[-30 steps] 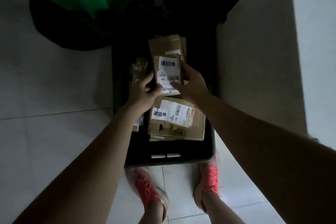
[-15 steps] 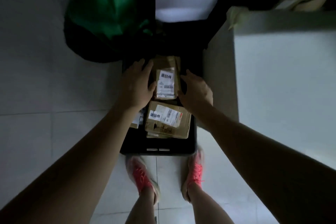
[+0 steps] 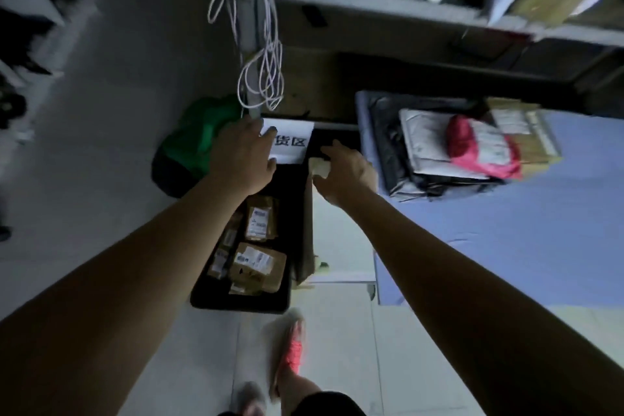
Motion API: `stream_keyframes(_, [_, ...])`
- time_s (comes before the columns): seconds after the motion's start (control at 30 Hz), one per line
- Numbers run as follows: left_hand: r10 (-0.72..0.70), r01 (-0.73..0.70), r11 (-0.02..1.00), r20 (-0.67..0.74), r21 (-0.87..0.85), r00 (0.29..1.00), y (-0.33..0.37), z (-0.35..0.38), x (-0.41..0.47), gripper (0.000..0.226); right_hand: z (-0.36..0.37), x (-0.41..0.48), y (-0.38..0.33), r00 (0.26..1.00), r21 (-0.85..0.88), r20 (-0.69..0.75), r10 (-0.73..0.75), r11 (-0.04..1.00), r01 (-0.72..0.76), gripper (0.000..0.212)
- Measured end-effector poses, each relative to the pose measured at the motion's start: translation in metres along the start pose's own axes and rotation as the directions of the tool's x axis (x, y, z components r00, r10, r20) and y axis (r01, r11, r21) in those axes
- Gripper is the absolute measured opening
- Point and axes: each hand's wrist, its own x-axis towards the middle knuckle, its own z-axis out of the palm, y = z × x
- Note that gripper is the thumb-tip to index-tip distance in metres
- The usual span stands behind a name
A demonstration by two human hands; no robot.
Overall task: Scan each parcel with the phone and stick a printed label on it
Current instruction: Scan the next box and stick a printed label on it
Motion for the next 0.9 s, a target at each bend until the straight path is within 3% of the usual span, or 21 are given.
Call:
stream_keyframes(0.23, [0.135,-0.133,0.989,-0.022,0.070,0.991,0.107,-0.081,-0.046,0.057,-0.105,-0.105,0.078,0.978,-0.120,-0.152,0.141,0.980,-0.160,0.039])
stream_keyframes(0.4, [0.222,-0.216,0.971,-0.050,0.104,0.974,0.185,-0.114,-0.067,0.044,-0.153,-0.169,0.140,0.958,-0.093,-0.176,0.229,0.964,-0.247,0.057])
stream_keyframes(0.53, [0.269,-0.263,0.958,-0.037,0.114,0.963,0.262,-0.124,-0.054,0.047,-0.176,-0.197,0.203,0.944,-0.096,-0.196,0.264,0.953,-0.286,0.051])
stream_keyframes(0.67, [0.264,-0.263,0.961,-0.001,0.092,0.965,0.352,-0.122,-0.025,0.054,-0.196,-0.204,0.281,0.944,-0.122,-0.181,0.274,0.947,-0.299,0.057])
stream_keyframes(0.9, [0.164,-0.164,0.986,0.048,-0.011,0.985,0.484,-0.110,0.030,0.043,-0.236,-0.185,0.423,0.961,-0.091,-0.125,0.245,0.962,-0.257,0.062])
